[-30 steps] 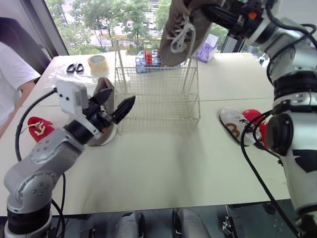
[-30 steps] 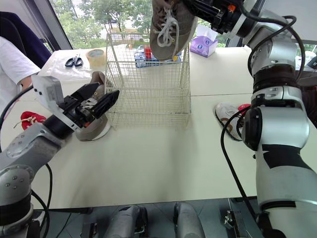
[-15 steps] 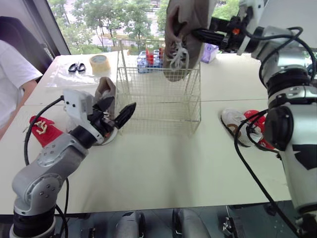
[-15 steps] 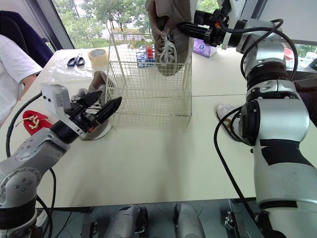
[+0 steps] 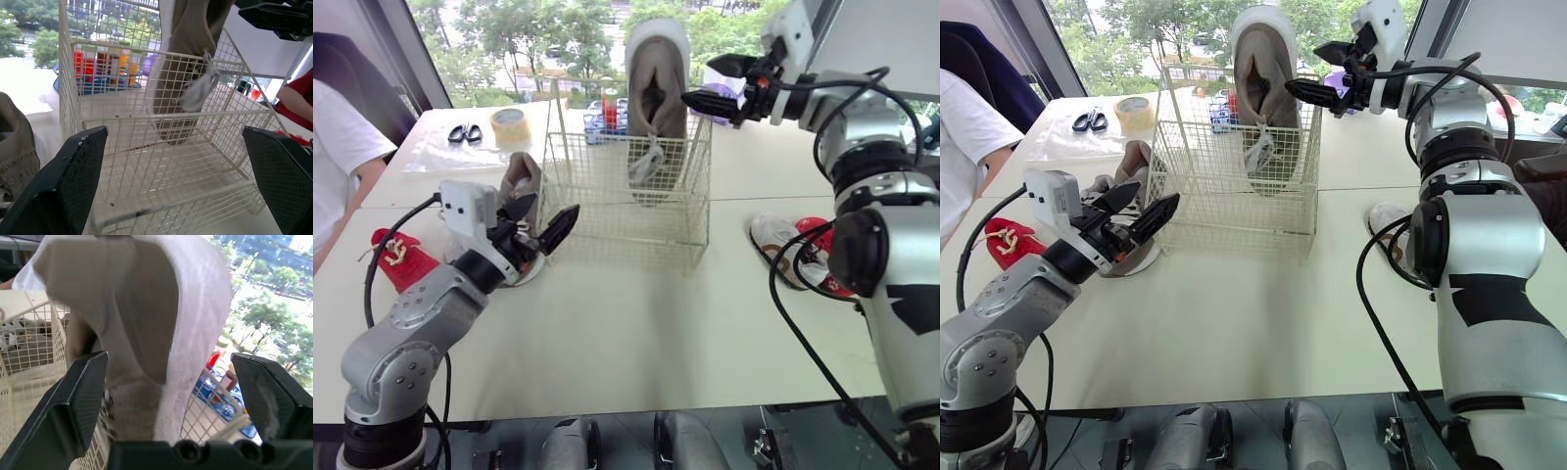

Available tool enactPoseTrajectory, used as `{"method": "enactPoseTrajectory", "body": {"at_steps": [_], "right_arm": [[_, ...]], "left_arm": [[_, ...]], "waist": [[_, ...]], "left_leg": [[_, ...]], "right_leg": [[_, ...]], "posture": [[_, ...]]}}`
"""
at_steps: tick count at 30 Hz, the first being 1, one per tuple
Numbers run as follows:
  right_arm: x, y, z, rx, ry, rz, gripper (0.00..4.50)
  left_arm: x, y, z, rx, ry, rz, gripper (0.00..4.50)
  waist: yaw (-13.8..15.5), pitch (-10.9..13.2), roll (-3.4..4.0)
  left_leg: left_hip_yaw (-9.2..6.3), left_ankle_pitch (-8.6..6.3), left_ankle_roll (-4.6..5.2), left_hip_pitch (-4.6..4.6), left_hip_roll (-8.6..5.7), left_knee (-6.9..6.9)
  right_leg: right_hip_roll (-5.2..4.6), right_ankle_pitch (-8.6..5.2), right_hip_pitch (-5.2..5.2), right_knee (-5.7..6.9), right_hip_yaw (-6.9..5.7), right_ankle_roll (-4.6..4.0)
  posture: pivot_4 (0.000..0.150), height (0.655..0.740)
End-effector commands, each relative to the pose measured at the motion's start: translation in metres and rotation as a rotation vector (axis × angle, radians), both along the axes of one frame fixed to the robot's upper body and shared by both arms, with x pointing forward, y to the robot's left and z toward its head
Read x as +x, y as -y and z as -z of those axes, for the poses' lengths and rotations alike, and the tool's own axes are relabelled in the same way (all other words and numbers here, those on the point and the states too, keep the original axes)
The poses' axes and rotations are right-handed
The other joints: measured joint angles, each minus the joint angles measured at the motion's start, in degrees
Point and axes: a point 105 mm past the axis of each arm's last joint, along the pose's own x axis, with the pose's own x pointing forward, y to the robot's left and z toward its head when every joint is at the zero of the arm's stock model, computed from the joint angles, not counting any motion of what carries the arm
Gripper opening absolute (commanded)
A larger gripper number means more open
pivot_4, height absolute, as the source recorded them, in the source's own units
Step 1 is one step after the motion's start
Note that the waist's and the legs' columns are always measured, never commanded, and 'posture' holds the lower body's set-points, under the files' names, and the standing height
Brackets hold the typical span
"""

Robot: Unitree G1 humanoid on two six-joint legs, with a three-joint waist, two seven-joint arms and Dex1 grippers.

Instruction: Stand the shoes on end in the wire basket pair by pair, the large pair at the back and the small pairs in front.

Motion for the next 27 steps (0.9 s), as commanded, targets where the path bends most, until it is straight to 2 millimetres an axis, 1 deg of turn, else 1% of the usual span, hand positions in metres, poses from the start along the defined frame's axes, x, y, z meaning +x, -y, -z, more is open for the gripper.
{"method": "enactPoseTrajectory", "body": {"at_steps": [1, 4, 5, 7, 9, 10, 12, 14, 15, 16, 18, 20, 22, 24, 25, 27], "right_arm": [[-0.012, 0.010, -0.032, 0.011, 0.102, -0.001, 4.46], [-0.017, 0.028, -0.032, 0.006, 0.099, 0.006, 4.46], [-0.019, 0.031, -0.033, 0.009, 0.101, 0.005, 4.46], [-0.023, 0.040, -0.039, 0.042, 0.124, 0.008, 4.46], [-0.029, 0.053, -0.039, 0.040, 0.137, 0.007, 4.46], [-0.033, 0.056, -0.040, 0.041, 0.144, -0.002, 4.46], [-0.042, 0.054, -0.046, 0.084, 0.140, -0.069, 4.46], [-0.056, 0.041, -0.047, 0.082, 0.132, -0.164, 4.46], [-0.067, 0.031, -0.046, 0.095, 0.110, -0.223, 4.46], [-0.081, 0.019, -0.042, 0.084, 0.080, -0.279, 4.46], [-0.108, -0.003, -0.029, 0.061, 0.013, -0.358, 4.46], [-0.131, -0.023, -0.009, -0.003, -0.062, -0.411, 4.46], [-0.150, -0.042, 0.027, -0.130, -0.131, -0.440, 4.46], [-0.161, -0.051, 0.058, -0.250, -0.166, -0.428, 4.46], [-0.162, -0.052, 0.069, -0.301, -0.168, -0.401, 4.46], [-0.165, -0.053, 0.079, -0.343, -0.165, -0.368, 4.46]], "left_arm": [[0.000, 0.000, -0.006, 0.000, 0.029, -0.002, 4.50], [0.005, -0.005, -0.009, -0.003, 0.030, -0.017, 4.50], [0.005, -0.006, -0.009, -0.003, 0.030, -0.019, 4.50], [0.005, -0.009, -0.012, -0.011, 0.030, -0.033, 4.50], [0.003, -0.019, -0.024, -0.037, 0.050, -0.039, 4.50], [0.003, -0.026, -0.029, -0.033, 0.055, -0.057, 4.50], [0.013, -0.054, -0.040, 0.005, 0.043, -0.190, 4.50], [0.026, -0.083, -0.051, 0.094, 0.026, -0.350, 4.50], [0.031, -0.091, -0.057, 0.127, 0.011, -0.379, 4.50], [0.037, -0.095, -0.057, 0.179, -0.042, -0.367, 4.50], [0.046, -0.101, -0.054, 0.256, -0.130, -0.333, 4.50], [0.057, -0.111, -0.053, 0.291, -0.192, -0.337, 4.50], [0.076, -0.123, -0.049, 0.311, -0.279, -0.351, 4.50], [0.093, -0.134, -0.046, 0.340, -0.350, -0.369, 4.50], [0.101, -0.138, -0.043, 0.369, -0.384, -0.376, 4.50], [0.113, -0.141, -0.046, 0.377, -0.415, -0.376, 4.50]], "waist": [[-0.02, 0.00, 0.00], [0.10, 0.00, 0.00], [0.11, 0.00, 0.00], [0.00, 0.00, 0.00], [-0.02, 0.00, 0.00], [-0.02, 0.00, 0.00], [-0.03, 0.00, 0.00], [-0.16, 0.00, 0.00], [-0.14, -0.01, 0.01], [-0.03, -0.02, -0.01], [0.02, -0.03, 0.06], [0.33, -0.04, 0.06], [0.74, -0.07, 0.00], [1.29, -0.15, -0.15], [1.44, -0.14, -0.16], [1.58, -0.12, -0.16]], "left_leg": [[0.00, 0.00, 0.00, 0.00, 0.00, 0.00], [0.00, 0.00, 0.00, 0.01, 0.00, 0.00], [0.00, 0.00, 0.00, 0.00, 0.00, 0.00], [0.01, 0.00, 0.00, 0.00, 0.00, 0.00], [0.01, 0.00, 0.00, 0.00, 0.00, 0.00], [0.00, 0.00, 0.00, 0.01, 0.01, 0.00], [-0.03, 0.00, -0.01, 0.02, 0.03, 0.00], [-0.05, 0.04, -0.06, 0.08, 0.04, 0.00], [-0.03, 0.05, -0.08, 0.10, 0.05, 0.00], [-0.03, 0.05, -0.08, 0.14, 0.06, -0.02], [-0.11, 0.10, -0.16, 0.11, 0.09, -0.03], [-0.09, 0.10, -0.17, 0.10, 0.07, -0.04], [-0.11, 0.11, -0.19, 0.07, 0.04, -0.01], [-0.09, 0.11, -0.19, 0.07, 0.00, 0.02], [-0.05, 0.08, -0.15, 0.07, -0.05, 0.04], [0.03, -0.04, 0.06, 0.05, -0.08, 0.05]], "right_leg": [[0.00, 0.00, 0.00, 0.00, 0.00, 0.00], [0.01, 0.00, 0.00, 0.01, 0.00, 0.00], [0.01, 0.00, 0.00, 0.01, -0.01, 0.00], [0.01, 0.00, 0.00, 0.00, 0.00, 0.00], [0.01, 0.00, 0.00, 0.00, 0.00, 0.00], [0.02, 0.00, 0.00, 0.00, 0.00, 0.00], [0.04, 0.00, 0.00, 0.03, -0.01, 0.00], [0.06, 0.00, 0.01, 0.11, -0.02, 0.00], [0.07, 0.01, 0.01, 0.14, -0.03, 0.00], [0.06, 0.01, 0.01, 0.19, -0.02, 0.00], [0.07, 0.01, 0.00, 0.28, -0.11, 0.00], [0.05, 0.00, -0.06, 0.33, -0.11, 0.01], [0.05, 0.00, -0.05, 0.33, -0.16, 0.02], [0.08, 0.00, 0.00, 0.29, -0.23, 0.01], [0.10, -0.01, 0.03, 0.22, -0.28, 0.01], [0.09, -0.01, 0.02, 0.12, -0.23, 0.01]], "posture": [[0.150, 0.7400], [0.150, 0.7400], [0.150, 0.7400], [0.150, 0.7400], [0.150, 0.7400], [0.150, 0.7400], [0.150, 0.7400], [0.150, 0.7400], [0.150, 0.7400], [0.150, 0.7400], [0.150, 0.7400], [0.150, 0.7400], [0.150, 0.7400], [0.150, 0.7400], [0.150, 0.7400], [0.150, 0.7400]]}}
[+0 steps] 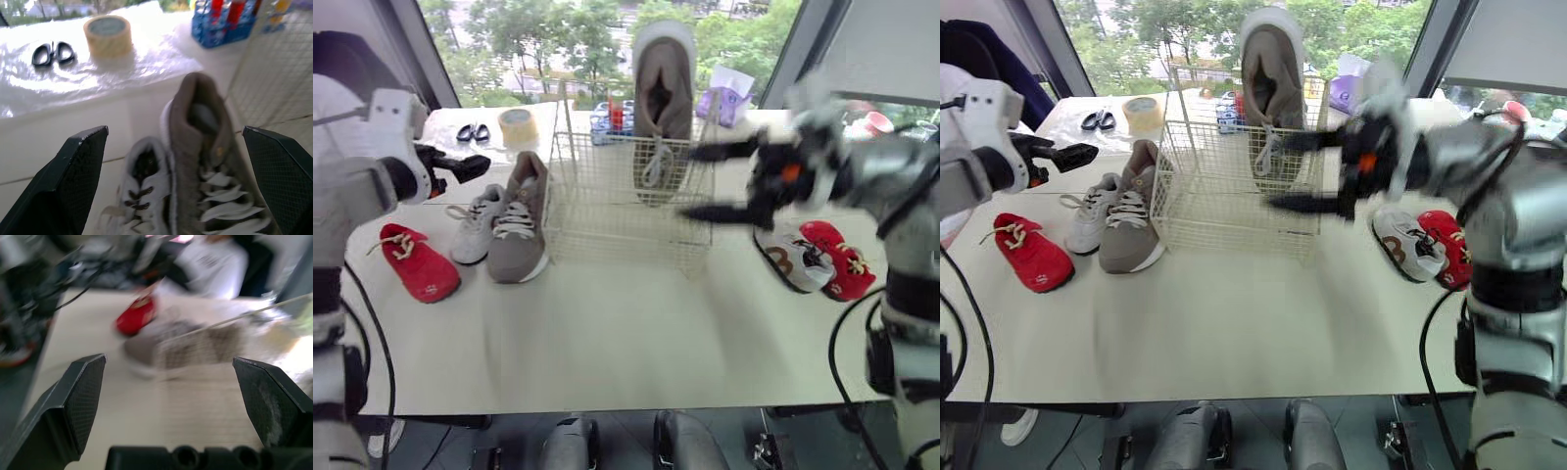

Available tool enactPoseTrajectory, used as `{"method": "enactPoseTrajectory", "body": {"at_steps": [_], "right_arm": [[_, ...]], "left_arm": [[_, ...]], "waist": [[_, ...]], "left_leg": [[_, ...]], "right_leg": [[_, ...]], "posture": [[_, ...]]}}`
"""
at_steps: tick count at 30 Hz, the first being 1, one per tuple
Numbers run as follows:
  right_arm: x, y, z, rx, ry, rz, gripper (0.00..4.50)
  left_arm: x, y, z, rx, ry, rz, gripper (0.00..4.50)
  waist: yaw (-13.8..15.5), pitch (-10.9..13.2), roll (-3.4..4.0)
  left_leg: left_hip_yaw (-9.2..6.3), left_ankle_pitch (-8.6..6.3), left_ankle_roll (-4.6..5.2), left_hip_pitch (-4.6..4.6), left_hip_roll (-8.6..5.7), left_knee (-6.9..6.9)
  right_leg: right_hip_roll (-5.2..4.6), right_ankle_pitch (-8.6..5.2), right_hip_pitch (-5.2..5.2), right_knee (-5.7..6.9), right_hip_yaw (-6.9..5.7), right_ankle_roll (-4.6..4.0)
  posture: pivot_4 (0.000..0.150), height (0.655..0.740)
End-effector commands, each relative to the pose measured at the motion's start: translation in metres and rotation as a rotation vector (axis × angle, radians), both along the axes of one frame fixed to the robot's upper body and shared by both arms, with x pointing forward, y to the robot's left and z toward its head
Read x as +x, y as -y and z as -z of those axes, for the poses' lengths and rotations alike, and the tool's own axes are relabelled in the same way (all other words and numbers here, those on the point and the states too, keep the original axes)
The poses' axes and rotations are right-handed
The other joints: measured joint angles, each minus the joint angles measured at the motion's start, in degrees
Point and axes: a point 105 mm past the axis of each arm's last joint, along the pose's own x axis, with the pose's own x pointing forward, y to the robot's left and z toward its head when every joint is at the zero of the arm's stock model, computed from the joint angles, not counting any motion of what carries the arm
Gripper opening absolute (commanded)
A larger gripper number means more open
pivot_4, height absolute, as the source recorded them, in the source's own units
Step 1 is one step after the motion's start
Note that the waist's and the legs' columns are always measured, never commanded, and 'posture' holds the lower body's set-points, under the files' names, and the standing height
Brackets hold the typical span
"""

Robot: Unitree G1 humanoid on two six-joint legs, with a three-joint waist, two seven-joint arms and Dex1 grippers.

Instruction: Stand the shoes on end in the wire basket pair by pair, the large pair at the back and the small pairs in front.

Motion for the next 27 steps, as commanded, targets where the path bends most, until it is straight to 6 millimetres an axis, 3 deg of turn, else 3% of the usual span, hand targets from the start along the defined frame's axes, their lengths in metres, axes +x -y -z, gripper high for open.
{"method": "enactPoseTrajectory", "body": {"at_steps": [1, 9, 17, 20, 24, 27], "right_arm": [[-0.007, -0.001, 0.000, -0.053, 0.093, 0.043, 4.46], [-0.009, -0.004, -0.007, 0.045, 0.121, 0.153, 4.46], [-0.001, -0.003, -0.012, 0.081, 0.158, 0.241, 4.46], [0.001, -0.002, -0.014, 0.091, 0.171, 0.260, 4.50], [0.004, -0.001, -0.017, 0.103, 0.186, 0.283, 4.50], [0.005, 0.001, -0.016, 0.102, 0.186, 0.291, 4.50]], "left_arm": [[0.016, -0.008, -0.009, 0.034, -0.035, -0.007, 4.50], [0.050, 0.017, -0.004, 0.062, -0.046, 0.082, 4.50], [0.068, 0.047, 0.040, 0.125, -0.119, 0.122, 4.50], [0.071, 0.055, 0.049, 0.167, -0.131, 0.138, 3.76], [0.073, 0.063, 0.052, 0.165, -0.127, 0.148, 1.84], [0.074, 0.062, 0.043, 0.124, -0.101, 0.136, 0.42]], "waist": [[0.08, 0.02, -0.02], [0.01, 0.02, -0.07], [0.03, 0.03, -0.10], [0.15, 0.02, -0.11], [0.11, 0.01, -0.12], [0.10, 0.01, -0.12]], "left_leg": [[0.03, -0.01, 0.02, -0.08, -0.03, 0.03], [0.09, 0.11, -0.14, -0.33, -0.03, 0.09], [0.15, -0.03, 0.12, -0.40, -0.02, 0.09], [0.14, -0.08, 0.20, -0.39, -0.02, 0.10], [0.13, -0.14, 0.30, -0.38, -0.02, 0.16], [0.11, -0.14, 0.31, -0.38, -0.02, 0.16]], "right_leg": [[-0.01, 0.00, -0.03, -0.02, 0.00, 0.00], [0.01, 0.01, -0.27, -0.01, -0.02, 0.00], [0.00, 0.02, -0.41, 0.04, 0.02, 0.02], [-0.01, 0.02, -0.39, 0.07, 0.02, 0.02], [-0.03, 0.02, -0.35, 0.09, 0.03, 0.02], [-0.03, 0.02, -0.36, 0.13, 0.03, 0.02]], "posture": [[0.150, 0.7400], [0.150, 0.7400], [0.150, 0.7400], [0.150, 0.7400], [0.150, 0.7400], [0.150, 0.7400]]}}
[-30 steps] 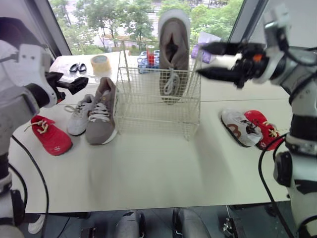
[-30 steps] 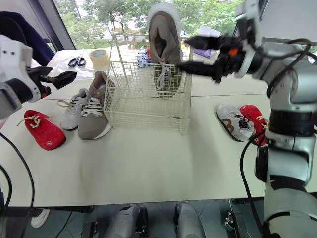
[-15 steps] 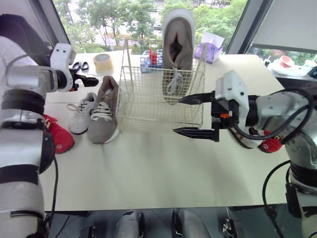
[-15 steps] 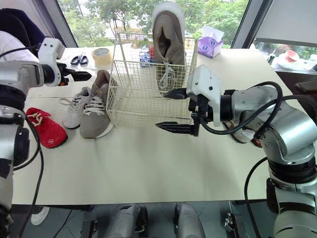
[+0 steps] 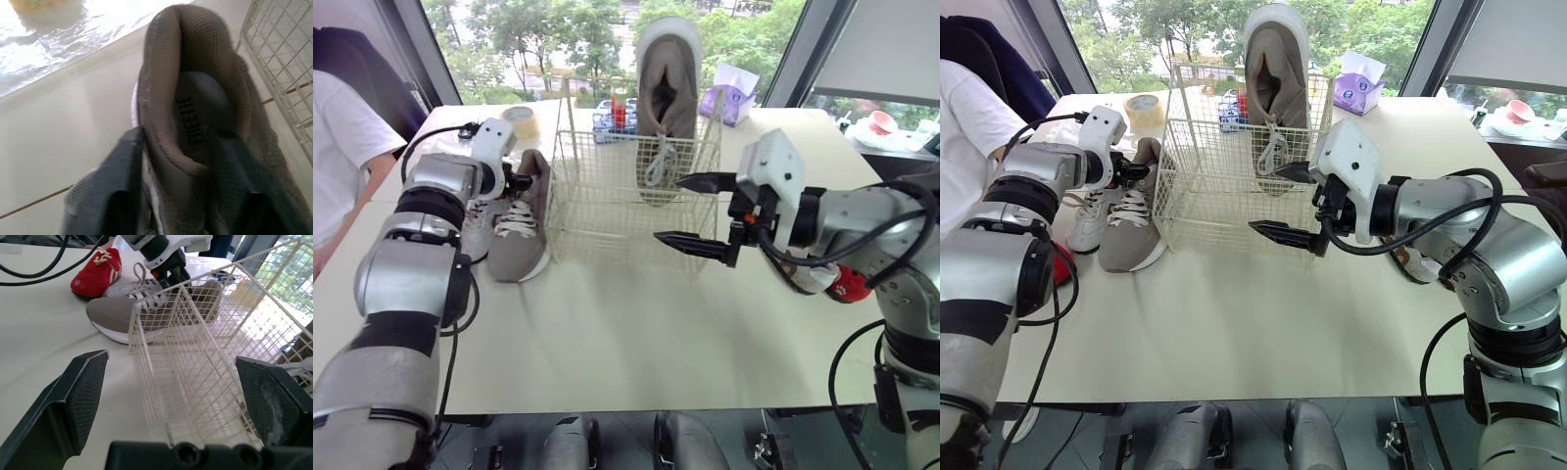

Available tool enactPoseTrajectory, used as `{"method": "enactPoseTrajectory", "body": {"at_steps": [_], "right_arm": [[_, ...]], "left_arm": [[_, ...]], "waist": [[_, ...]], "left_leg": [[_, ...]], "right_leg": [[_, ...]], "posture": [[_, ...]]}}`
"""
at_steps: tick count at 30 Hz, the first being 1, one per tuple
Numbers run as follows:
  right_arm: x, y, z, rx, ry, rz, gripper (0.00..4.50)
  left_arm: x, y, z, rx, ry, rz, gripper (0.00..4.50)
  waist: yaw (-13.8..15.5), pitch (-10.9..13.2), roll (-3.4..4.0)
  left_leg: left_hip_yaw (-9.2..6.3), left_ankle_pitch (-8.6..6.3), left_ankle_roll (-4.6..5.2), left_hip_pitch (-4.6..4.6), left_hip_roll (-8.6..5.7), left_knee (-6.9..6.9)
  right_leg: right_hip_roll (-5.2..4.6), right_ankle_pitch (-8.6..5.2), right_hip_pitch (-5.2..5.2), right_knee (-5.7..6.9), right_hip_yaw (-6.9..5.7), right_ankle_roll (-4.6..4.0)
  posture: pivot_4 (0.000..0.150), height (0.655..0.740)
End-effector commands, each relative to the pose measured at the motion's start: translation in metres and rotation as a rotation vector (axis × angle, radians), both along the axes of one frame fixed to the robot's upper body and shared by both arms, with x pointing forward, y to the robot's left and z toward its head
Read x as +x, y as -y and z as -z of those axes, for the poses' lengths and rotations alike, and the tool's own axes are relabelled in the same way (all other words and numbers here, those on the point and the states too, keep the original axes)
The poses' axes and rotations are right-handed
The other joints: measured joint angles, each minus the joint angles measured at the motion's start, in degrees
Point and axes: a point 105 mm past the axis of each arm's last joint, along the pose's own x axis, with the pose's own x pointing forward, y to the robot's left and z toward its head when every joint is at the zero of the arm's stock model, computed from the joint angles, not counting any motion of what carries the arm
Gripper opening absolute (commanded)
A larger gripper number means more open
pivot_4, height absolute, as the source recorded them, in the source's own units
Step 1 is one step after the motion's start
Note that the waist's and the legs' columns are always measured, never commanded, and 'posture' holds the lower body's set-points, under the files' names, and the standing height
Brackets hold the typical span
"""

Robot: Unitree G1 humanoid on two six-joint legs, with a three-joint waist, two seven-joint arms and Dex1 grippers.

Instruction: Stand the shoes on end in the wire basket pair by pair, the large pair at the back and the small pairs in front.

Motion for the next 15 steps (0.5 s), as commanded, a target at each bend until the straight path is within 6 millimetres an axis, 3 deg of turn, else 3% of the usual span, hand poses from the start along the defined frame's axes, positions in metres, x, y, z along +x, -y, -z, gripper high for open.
{"method": "enactPoseTrajectory", "body": {"at_steps": [1, 5, 8, 15], "right_arm": [[-0.003, 0.002, -0.012, 0.009, 0.060, 0.000, 4.50], [-0.003, 0.006, -0.013, 0.011, 0.057, 0.007, 4.50], [-0.009, 0.013, -0.024, 0.054, 0.043, -0.010, 4.50], [-0.007, 0.025, -0.038, 0.102, 0.051, 0.029, 4.50]], "left_arm": [[0.002, 0.002, -0.018, -0.064, 0.046, -0.003, 0.01], [0.001, -0.004, -0.049, -0.156, 0.129, -0.039, 0.01], [-0.004, -0.014, -0.097, -0.293, 0.249, -0.080, 0.01], [-0.030, -0.041, -0.189, -0.495, 0.509, -0.157, 0.01]], "waist": [[-0.03, 0.00, 0.00], [-0.09, 0.01, -0.02], [-0.10, 0.19, -0.33], [-0.20, 0.20, -0.38]], "left_leg": [[0.00, 0.00, 0.00, 0.00, 0.00, 0.00], [0.00, 0.00, 0.01, -0.02, 0.00, 0.00], [0.00, 0.00, 0.00, -0.06, 0.01, 0.00], [-0.08, 0.01, -0.01, -0.21, 0.05, 0.02]], "right_leg": [[0.00, 0.00, 0.00, 0.00, 0.00, 0.00], [0.00, 0.00, -0.04, 0.01, 0.00, 0.00], [0.01, 0.00, -0.12, 0.06, 0.00, 0.01], [-0.03, 0.01, -0.23, 0.13, -0.01, 0.04]], "posture": [[0.150, 0.7400], [0.150, 0.7400], [0.150, 0.7400], [0.150, 0.7400]]}}
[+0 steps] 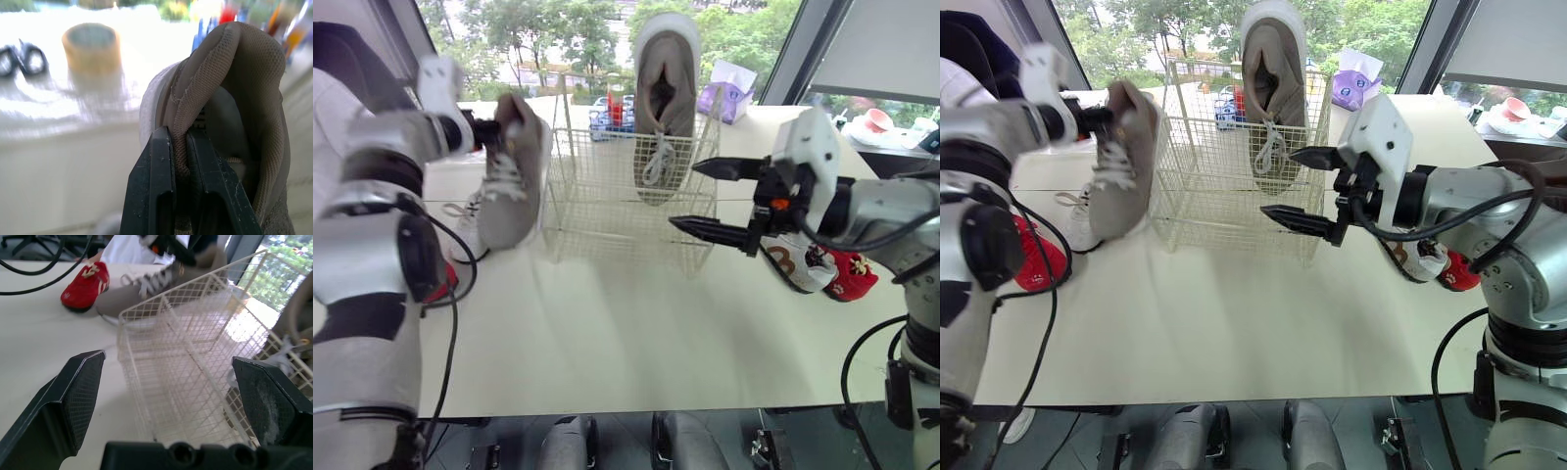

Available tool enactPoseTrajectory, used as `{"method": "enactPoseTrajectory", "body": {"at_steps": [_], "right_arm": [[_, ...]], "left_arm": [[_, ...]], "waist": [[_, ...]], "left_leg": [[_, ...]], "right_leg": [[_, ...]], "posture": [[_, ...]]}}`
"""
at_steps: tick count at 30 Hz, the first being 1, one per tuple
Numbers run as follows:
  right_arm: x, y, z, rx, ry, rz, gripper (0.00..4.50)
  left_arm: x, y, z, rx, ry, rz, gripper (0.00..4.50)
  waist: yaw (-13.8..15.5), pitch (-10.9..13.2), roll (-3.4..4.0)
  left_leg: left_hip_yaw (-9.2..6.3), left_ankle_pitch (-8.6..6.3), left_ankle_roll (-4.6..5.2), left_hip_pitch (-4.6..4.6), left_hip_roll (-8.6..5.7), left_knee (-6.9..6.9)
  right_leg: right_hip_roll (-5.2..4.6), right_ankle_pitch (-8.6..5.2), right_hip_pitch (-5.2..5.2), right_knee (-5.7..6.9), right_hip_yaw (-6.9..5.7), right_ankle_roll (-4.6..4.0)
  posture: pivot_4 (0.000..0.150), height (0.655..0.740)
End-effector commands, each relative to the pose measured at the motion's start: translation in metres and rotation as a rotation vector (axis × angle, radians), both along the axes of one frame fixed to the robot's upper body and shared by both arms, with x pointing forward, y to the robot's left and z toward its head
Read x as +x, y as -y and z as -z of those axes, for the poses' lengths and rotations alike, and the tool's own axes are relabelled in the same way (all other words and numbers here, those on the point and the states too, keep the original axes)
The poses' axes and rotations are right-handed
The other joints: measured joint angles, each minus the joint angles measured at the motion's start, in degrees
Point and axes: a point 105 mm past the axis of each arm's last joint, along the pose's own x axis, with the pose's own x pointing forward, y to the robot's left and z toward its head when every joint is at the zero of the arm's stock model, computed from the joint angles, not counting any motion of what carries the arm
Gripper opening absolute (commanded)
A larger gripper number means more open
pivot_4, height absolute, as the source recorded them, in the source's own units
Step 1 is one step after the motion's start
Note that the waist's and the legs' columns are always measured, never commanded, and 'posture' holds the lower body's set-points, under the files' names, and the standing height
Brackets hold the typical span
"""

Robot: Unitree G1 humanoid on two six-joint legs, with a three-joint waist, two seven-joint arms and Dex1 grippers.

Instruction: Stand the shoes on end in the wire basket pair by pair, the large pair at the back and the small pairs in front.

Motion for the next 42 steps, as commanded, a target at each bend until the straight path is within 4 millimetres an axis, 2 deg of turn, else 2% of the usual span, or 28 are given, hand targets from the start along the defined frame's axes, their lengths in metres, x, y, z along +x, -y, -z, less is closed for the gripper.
{"method": "enactPoseTrajectory", "body": {"at_steps": [1, 3, 6, 7, 9, 11, 14, 18, 25, 28, 34, 42], "right_arm": [[-0.002, 0.007, -0.015, 0.021, 0.050, 0.020, 4.50], [-0.001, 0.009, -0.017, 0.028, 0.052, 0.026, 4.50], [0.003, 0.016, -0.027, 0.078, 0.073, 0.048, 4.50], [0.004, 0.019, -0.030, 0.090, 0.078, 0.055, 4.50], [0.003, 0.025, -0.036, 0.109, 0.085, 0.062, 4.50], [-0.002, 0.032, -0.042, 0.148, 0.085, 0.063, 4.50], [-0.004, 0.046, -0.055, 0.213, 0.117, 0.109, 4.50], [-0.007, 0.052, -0.062, 0.233, 0.138, 0.133, 4.50], [-0.012, 0.051, -0.066, 0.224, 0.153, 0.153, 4.50], [-0.016, 0.051, -0.065, 0.212, 0.148, 0.155, 4.50], [-0.022, 0.052, -0.071, 0.221, 0.167, 0.166, 4.50], [-0.022, 0.051, -0.072, 0.221, 0.157, 0.171, 4.50]], "left_arm": [[-0.022, -0.012, -0.077, -0.068, 0.270, -0.045, 0.01], [-0.031, -0.012, -0.103, -0.098, 0.395, -0.048, 0.01], [-0.058, 0.001, -0.158, -0.123, 0.759, -0.016, 0.01], [-0.064, 0.004, -0.168, -0.127, 0.836, -0.016, 0.01], [-0.076, 0.025, -0.182, -0.086, 0.986, 0.017, 0.01], [-0.080, 0.049, -0.186, -0.029, 1.070, 0.035, 0.01], [-0.078, 0.082, -0.180, 0.055, 1.141, 0.031, 0.01], [-0.070, 0.114, -0.166, 0.022, 1.184, 0.041, 0.01], [-0.059, 0.147, -0.145, 0.009, 1.183, 0.048, 0.01], [-0.056, 0.153, -0.138, 0.034, 1.181, 0.043, 0.01], [-0.045, 0.152, -0.116, 0.028, 1.142, 0.001, 0.01], [-0.020, 0.162, -0.063, 0.009, 0.983, 0.024, 0.01]], "waist": [[0.00, 0.00, 0.00], [0.04, 0.00, 0.00], [0.35, 0.00, -0.01], [0.45, 0.00, -0.02], [0.40, 0.00, -0.02], [0.41, 0.00, -0.02], [0.38, -0.01, -0.02], [0.25, -0.02, -0.03], [0.06, -0.03, -0.01], [0.18, -0.03, 0.00], [0.26, -0.03, 0.00], [0.36, -0.16, 0.07]], "left_leg": [[0.00, 0.00, 0.00, 0.00, 0.03, 0.00], [0.01, 0.00, 0.00, 0.01, 0.04, 0.00], [0.08, 0.05, -0.08, 0.03, 0.03, 0.04], [0.07, 0.17, -0.29, 0.01, 0.03, 0.10], [-0.03, 0.15, -0.26, -0.22, 0.05, 0.37], [-0.01, 0.10, -0.18, -0.27, 0.03, 0.49], [0.02, 0.01, -0.02, -0.38, -0.04, 0.74], [0.07, -0.02, 0.05, -0.37, -0.07, 0.78], [0.19, -0.02, 0.05, -0.37, -0.03, 0.75], [0.19, -0.04, 0.09, -0.37, -0.02, 0.75], [0.11, -0.13, 0.25, -0.38, 0.01, 0.76], [0.09, -0.20, 0.36, -0.20, 0.02, 0.77]], "right_leg": [[0.00, 0.00, 0.00, 0.00, 0.00, 0.00], [-0.01, 0.00, 0.01, 0.00, 0.01, 0.00], [-0.02, 0.00, 0.02, -0.03, 0.01, 0.00], [-0.01, 0.00, 0.03, -0.03, -0.01, 0.00], [-0.01, 0.02, 0.01, -0.02, -0.09, 0.02], [-0.02, 0.09, 0.05, -0.02, -0.08, 0.14], [-0.02, 0.25, 0.14, -0.10, -0.06, 0.36], [-0.02, 0.40, 0.18, -0.32, 0.01, 0.40], [0.04, 0.41, -0.01, -0.26, 0.11, 0.41], [0.03, 0.41, 0.00, -0.28, 0.11, 0.41], [0.00, 0.42, 0.02, -0.29, 0.12, 0.41], [-0.02, 0.42, 0.31, -0.33, 0.12, 0.41]], "posture": [[0.150, 0.7400], [0.150, 0.7400], [0.150, 0.7400], [0.150, 0.7400], [0.150, 0.7400], [0.150, 0.7400], [0.150, 0.7400], [0.150, 0.7400], [0.150, 0.7400], [0.150, 0.7400], [0.150, 0.7400], [0.150, 0.7400]]}}
